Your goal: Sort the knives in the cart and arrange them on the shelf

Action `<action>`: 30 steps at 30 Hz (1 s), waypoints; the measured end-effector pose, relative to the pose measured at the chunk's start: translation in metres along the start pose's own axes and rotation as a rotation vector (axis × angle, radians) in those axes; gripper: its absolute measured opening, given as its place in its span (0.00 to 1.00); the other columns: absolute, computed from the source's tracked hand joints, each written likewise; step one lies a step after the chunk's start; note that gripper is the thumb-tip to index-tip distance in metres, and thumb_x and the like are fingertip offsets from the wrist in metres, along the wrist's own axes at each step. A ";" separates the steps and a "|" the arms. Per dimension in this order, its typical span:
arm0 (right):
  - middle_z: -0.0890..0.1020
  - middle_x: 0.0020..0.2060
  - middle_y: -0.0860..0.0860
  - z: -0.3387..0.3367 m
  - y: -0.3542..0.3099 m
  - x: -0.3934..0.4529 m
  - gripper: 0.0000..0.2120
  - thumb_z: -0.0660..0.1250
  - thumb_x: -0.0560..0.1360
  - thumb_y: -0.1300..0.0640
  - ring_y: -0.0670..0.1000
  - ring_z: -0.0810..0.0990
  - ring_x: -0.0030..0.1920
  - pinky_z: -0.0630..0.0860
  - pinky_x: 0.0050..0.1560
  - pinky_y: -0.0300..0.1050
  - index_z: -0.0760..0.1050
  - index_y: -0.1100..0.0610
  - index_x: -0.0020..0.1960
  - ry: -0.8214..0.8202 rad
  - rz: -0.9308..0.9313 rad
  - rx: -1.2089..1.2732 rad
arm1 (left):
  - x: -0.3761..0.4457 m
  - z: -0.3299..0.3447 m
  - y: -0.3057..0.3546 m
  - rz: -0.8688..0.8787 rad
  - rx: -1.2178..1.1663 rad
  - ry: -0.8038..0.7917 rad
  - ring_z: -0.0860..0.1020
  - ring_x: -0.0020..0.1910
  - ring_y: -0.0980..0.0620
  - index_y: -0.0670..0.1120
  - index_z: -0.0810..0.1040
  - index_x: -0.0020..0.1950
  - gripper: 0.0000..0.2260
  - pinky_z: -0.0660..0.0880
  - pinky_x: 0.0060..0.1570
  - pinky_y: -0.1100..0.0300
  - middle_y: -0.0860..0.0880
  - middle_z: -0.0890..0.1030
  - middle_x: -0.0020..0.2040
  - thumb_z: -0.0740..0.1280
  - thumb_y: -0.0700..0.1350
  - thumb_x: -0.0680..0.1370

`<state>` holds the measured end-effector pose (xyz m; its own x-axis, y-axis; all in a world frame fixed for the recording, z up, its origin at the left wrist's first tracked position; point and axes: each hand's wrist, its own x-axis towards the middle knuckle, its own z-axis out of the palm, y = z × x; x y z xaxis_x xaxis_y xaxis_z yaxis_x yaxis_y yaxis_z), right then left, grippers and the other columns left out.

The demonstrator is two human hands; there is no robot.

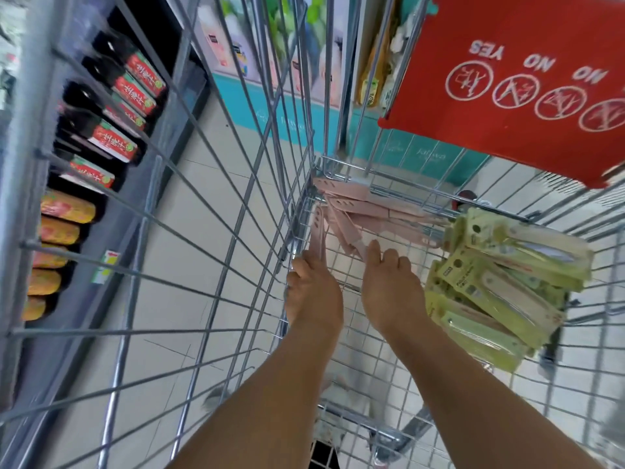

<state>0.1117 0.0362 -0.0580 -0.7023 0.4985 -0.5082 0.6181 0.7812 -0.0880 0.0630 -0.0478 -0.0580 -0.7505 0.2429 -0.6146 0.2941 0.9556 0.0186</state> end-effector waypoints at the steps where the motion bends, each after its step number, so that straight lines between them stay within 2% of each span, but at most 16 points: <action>1: 0.64 0.67 0.60 0.000 -0.002 -0.006 0.30 0.54 0.79 0.62 0.58 0.71 0.61 0.73 0.55 0.50 0.43 0.60 0.77 -0.043 0.011 0.032 | -0.005 0.000 -0.003 0.003 0.020 -0.020 0.68 0.66 0.43 0.37 0.43 0.76 0.35 0.71 0.61 0.53 0.38 0.60 0.70 0.63 0.37 0.78; 4: 0.61 0.69 0.60 -0.004 -0.006 -0.027 0.36 0.55 0.79 0.65 0.60 0.75 0.58 0.74 0.52 0.51 0.36 0.55 0.77 -0.191 0.024 0.216 | -0.023 -0.003 -0.012 0.008 0.042 -0.074 0.70 0.65 0.42 0.36 0.42 0.76 0.34 0.73 0.60 0.51 0.39 0.66 0.69 0.62 0.37 0.78; 6: 0.61 0.69 0.60 -0.009 -0.006 -0.046 0.36 0.54 0.80 0.64 0.60 0.75 0.58 0.73 0.52 0.51 0.34 0.52 0.77 -0.244 0.019 0.317 | -0.041 -0.011 -0.017 -0.023 -0.055 -0.095 0.72 0.65 0.43 0.39 0.43 0.76 0.32 0.74 0.58 0.50 0.41 0.65 0.70 0.60 0.37 0.79; 8: 0.59 0.72 0.61 -0.019 -0.005 -0.065 0.33 0.52 0.81 0.62 0.61 0.74 0.61 0.72 0.57 0.51 0.36 0.50 0.77 -0.235 0.047 0.420 | -0.060 -0.023 -0.021 -0.026 -0.129 -0.078 0.72 0.66 0.43 0.42 0.44 0.77 0.32 0.74 0.58 0.50 0.42 0.62 0.72 0.60 0.36 0.79; 13: 0.66 0.66 0.61 -0.061 -0.005 -0.112 0.31 0.52 0.80 0.62 0.59 0.76 0.53 0.74 0.52 0.50 0.42 0.48 0.78 -0.089 0.051 0.579 | -0.113 -0.071 -0.020 0.055 -0.255 0.010 0.73 0.63 0.44 0.47 0.41 0.78 0.36 0.75 0.53 0.53 0.42 0.59 0.73 0.59 0.34 0.78; 17: 0.71 0.60 0.60 -0.115 -0.012 -0.146 0.30 0.52 0.80 0.63 0.59 0.75 0.50 0.71 0.46 0.48 0.46 0.49 0.78 0.086 0.026 0.610 | -0.163 -0.123 -0.019 0.136 -0.410 0.125 0.74 0.60 0.43 0.50 0.42 0.78 0.36 0.73 0.50 0.51 0.44 0.61 0.70 0.59 0.34 0.77; 21: 0.70 0.65 0.59 -0.180 -0.030 -0.184 0.31 0.54 0.77 0.68 0.58 0.73 0.57 0.72 0.53 0.50 0.50 0.54 0.78 0.262 -0.066 0.614 | -0.213 -0.183 -0.031 0.262 -0.517 0.256 0.74 0.55 0.44 0.52 0.42 0.78 0.37 0.70 0.45 0.54 0.46 0.62 0.67 0.58 0.34 0.75; 25: 0.70 0.66 0.58 -0.240 -0.071 -0.222 0.30 0.54 0.79 0.66 0.60 0.72 0.60 0.71 0.56 0.52 0.50 0.53 0.78 0.413 -0.133 0.582 | -0.254 -0.239 -0.070 0.330 -0.548 0.418 0.71 0.60 0.47 0.50 0.42 0.78 0.35 0.70 0.49 0.55 0.49 0.60 0.68 0.56 0.35 0.76; 28: 0.67 0.70 0.57 -0.278 -0.117 -0.257 0.25 0.51 0.80 0.65 0.58 0.69 0.62 0.65 0.58 0.48 0.54 0.57 0.77 0.461 -0.271 0.526 | -0.274 -0.280 -0.120 0.310 -0.514 0.542 0.69 0.63 0.47 0.48 0.41 0.78 0.34 0.71 0.51 0.57 0.49 0.58 0.71 0.56 0.36 0.77; 30: 0.69 0.68 0.58 -0.292 -0.156 -0.279 0.25 0.51 0.80 0.61 0.58 0.70 0.61 0.67 0.57 0.47 0.54 0.53 0.77 0.530 -0.358 0.562 | -0.290 -0.303 -0.161 0.283 -0.548 0.599 0.69 0.64 0.48 0.49 0.43 0.78 0.34 0.70 0.50 0.57 0.49 0.57 0.72 0.57 0.35 0.77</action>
<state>0.1080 -0.1149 0.3476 -0.8748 0.4765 0.0878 0.3120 0.6925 -0.6505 0.0539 -0.2215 0.3564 -0.9231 0.3844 -0.0126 0.3060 0.7539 0.5813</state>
